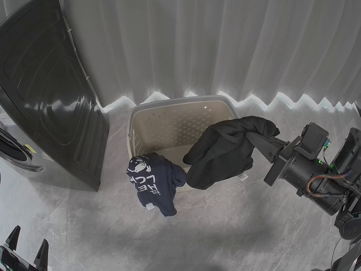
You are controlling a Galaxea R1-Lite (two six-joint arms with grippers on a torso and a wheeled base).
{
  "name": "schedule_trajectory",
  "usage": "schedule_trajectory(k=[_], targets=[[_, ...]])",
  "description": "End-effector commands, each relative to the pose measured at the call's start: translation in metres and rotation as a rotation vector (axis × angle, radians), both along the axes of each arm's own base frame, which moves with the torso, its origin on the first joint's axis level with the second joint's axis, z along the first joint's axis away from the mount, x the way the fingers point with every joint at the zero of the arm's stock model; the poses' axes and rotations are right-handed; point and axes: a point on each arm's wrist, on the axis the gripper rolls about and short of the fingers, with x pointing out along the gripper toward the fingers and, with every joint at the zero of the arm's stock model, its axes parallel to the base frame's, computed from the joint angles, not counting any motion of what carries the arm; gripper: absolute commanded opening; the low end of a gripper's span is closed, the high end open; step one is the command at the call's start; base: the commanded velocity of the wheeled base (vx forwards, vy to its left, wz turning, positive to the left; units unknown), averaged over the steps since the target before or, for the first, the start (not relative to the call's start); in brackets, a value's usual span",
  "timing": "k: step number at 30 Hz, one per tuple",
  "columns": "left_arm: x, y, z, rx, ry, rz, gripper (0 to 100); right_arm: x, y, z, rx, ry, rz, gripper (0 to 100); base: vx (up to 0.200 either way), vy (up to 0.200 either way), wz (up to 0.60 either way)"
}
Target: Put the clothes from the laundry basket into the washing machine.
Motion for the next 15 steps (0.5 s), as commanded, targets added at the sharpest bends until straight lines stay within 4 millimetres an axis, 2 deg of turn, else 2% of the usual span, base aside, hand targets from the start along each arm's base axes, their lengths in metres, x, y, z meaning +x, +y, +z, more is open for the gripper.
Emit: schedule_trajectory(k=[1,15], targets=[[0.0001,0.0,-0.0052,-0.002,0.001,0.001,100,-0.0005,-0.0013,0.0027,0.009,-0.008,-0.003,0,0.0,0.2,0.0],[0.0001,0.0,-0.0052,-0.004,0.001,-0.001,100,0.0019,-0.0002,0.0084,0.026,-0.026,-0.004,0,0.0,0.2,0.0]])
